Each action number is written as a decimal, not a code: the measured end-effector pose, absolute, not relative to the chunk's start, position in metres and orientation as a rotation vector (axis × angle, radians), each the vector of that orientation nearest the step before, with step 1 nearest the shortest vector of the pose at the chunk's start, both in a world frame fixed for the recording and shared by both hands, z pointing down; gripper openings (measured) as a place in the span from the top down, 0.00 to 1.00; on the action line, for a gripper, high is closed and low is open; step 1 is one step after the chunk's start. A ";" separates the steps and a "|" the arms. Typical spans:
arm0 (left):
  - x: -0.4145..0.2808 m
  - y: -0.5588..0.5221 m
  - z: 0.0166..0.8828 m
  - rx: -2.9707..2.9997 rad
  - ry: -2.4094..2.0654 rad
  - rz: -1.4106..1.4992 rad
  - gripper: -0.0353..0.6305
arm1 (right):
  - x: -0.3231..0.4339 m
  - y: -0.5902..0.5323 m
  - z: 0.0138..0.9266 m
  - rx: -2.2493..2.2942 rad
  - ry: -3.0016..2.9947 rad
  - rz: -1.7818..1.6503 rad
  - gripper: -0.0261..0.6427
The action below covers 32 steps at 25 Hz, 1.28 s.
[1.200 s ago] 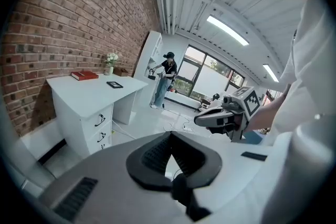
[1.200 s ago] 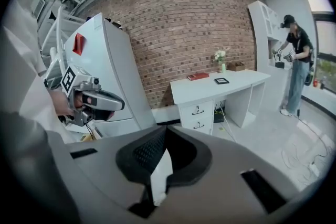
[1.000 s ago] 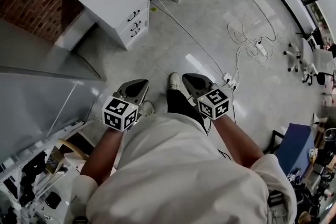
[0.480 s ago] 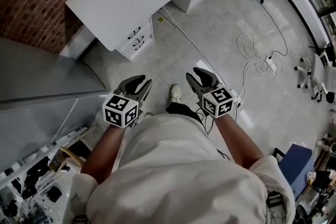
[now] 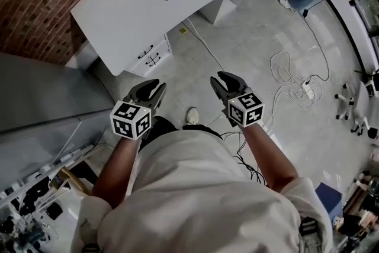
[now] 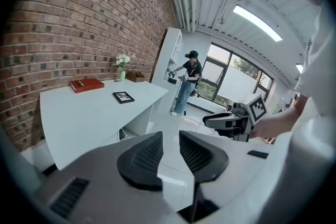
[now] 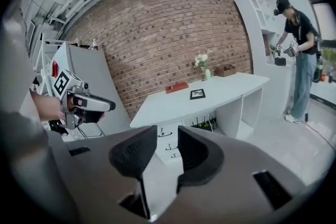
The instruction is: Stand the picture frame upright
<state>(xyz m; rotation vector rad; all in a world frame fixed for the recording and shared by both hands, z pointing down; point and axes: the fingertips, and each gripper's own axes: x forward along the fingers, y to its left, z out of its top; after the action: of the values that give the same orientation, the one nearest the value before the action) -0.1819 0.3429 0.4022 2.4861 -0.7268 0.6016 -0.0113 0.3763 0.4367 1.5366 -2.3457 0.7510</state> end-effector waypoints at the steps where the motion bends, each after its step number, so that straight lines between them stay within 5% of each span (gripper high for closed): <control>1: -0.178 0.336 0.402 2.481 -0.735 0.599 0.80 | -0.006 0.369 0.437 1.532 -2.346 0.753 0.78; 32: -0.146 0.051 0.443 2.400 -0.576 0.540 0.83 | 0.020 0.068 0.471 1.542 -2.214 0.943 0.78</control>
<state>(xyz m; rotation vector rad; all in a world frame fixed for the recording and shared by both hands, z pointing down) -0.1455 0.0509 0.4429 2.4001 -0.5760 0.5397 0.0195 0.0684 0.4712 1.5420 -2.2140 0.9431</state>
